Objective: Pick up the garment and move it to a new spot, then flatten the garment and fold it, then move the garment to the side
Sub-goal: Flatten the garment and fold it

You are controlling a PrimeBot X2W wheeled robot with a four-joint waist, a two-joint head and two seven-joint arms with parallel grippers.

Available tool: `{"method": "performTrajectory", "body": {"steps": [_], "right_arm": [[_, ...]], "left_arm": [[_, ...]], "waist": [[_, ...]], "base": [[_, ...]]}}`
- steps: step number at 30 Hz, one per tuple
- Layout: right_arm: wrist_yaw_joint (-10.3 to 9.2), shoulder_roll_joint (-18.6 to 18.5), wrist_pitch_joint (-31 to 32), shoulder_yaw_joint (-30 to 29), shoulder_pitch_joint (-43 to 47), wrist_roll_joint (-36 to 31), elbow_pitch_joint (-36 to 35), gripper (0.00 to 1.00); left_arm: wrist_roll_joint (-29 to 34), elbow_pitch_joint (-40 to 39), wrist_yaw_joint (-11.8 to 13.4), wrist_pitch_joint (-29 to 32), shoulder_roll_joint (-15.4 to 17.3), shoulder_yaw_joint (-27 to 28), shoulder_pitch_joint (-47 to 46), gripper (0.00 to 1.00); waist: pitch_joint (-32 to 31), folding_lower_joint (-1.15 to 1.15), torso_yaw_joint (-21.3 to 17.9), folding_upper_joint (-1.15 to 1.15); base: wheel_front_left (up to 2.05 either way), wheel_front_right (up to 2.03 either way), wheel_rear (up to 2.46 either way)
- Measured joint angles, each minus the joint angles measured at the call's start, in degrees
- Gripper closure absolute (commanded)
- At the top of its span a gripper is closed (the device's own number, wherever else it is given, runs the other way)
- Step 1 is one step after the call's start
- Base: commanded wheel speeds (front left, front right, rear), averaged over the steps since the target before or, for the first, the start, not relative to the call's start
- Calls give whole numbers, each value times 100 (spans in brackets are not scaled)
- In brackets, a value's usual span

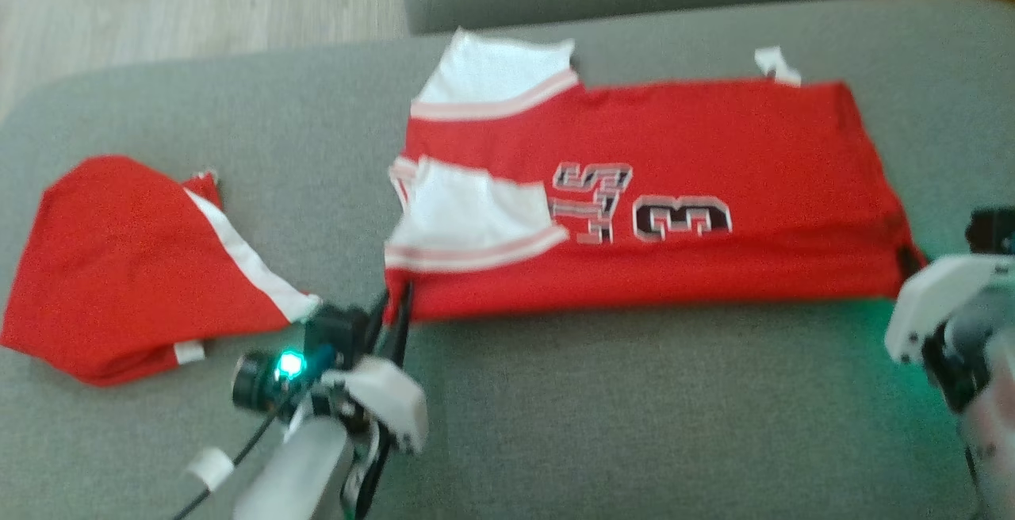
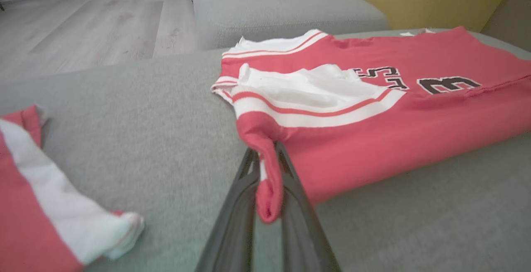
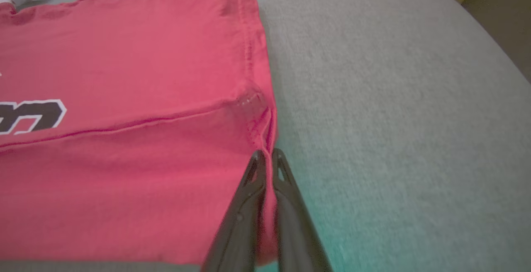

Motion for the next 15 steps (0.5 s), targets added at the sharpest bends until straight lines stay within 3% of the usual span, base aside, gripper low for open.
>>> {"method": "performTrajectory", "body": {"steps": [6,15], "right_arm": [[0,-146,513,244,772,416,-532,100],[0,-305,972,5,1663,648,-1685,100]], "left_arm": [[-119,-570,-149,701,323,-252,775,100],[-198,-2027,-85,1649,815,-480,1631,100]], "waist": [[-444,-1,-33,0],[-550,0,-74,0]], "base": [[0,0,0],[0,0,0]]}}
